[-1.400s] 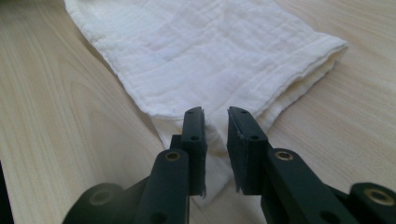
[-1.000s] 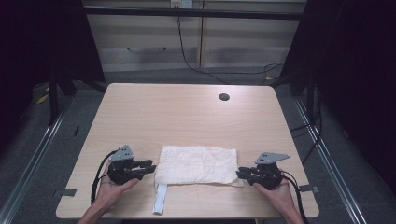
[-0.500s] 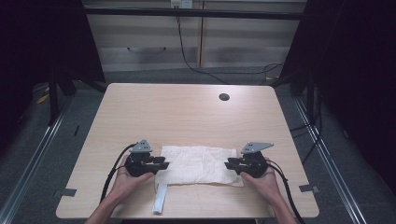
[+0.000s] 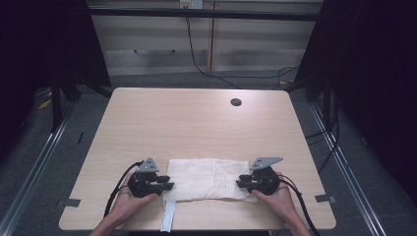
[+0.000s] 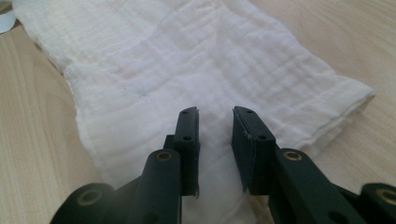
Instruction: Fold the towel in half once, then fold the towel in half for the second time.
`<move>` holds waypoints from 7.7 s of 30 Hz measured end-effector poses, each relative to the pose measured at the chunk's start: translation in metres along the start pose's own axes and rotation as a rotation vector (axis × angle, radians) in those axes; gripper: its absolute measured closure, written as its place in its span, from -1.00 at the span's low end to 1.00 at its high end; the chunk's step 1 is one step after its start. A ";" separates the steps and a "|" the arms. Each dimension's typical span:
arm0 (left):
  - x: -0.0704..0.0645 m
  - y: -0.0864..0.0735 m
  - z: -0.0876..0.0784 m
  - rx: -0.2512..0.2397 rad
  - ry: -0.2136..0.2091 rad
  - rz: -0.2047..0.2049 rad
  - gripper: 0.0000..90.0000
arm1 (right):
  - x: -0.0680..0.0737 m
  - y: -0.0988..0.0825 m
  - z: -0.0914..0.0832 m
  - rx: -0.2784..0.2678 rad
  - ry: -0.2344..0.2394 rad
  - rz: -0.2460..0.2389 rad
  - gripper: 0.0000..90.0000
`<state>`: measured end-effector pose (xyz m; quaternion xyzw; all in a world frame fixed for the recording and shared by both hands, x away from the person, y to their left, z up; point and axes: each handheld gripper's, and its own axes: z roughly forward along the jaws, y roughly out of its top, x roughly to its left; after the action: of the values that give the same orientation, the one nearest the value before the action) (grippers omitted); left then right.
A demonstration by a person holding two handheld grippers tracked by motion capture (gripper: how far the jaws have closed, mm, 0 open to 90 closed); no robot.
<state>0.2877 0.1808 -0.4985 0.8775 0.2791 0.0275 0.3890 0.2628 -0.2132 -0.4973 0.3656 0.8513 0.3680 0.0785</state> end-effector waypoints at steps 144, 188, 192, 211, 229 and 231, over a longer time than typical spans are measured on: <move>0.087 0.040 0.004 -0.220 0.091 -0.122 0.88 | -0.050 0.049 0.014 -0.171 0.042 0.064 0.94; 0.001 -0.004 -0.048 -0.202 0.002 0.121 0.87 | -0.007 0.009 0.020 -0.071 0.077 0.078 0.95; -0.010 -0.015 -0.042 -0.154 -0.043 0.128 0.86 | -0.007 0.009 0.020 -0.074 0.081 0.079 0.95; -0.015 -0.027 -0.023 -0.060 0.003 0.195 0.80 | 0.002 0.000 0.002 -0.039 0.028 -0.016 0.87; -0.004 -0.015 -0.042 -0.169 -0.087 0.058 0.09 | -0.001 -0.005 -0.028 -0.166 0.054 0.056 0.53; 0.000 -0.013 -0.045 -0.181 -0.092 0.039 0.03 | -0.003 -0.003 -0.030 -0.184 0.044 0.064 0.51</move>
<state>0.2696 0.2171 -0.4761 0.8445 0.2401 0.0201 0.4783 0.2508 -0.2333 -0.4786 0.3759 0.8033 0.4547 0.0813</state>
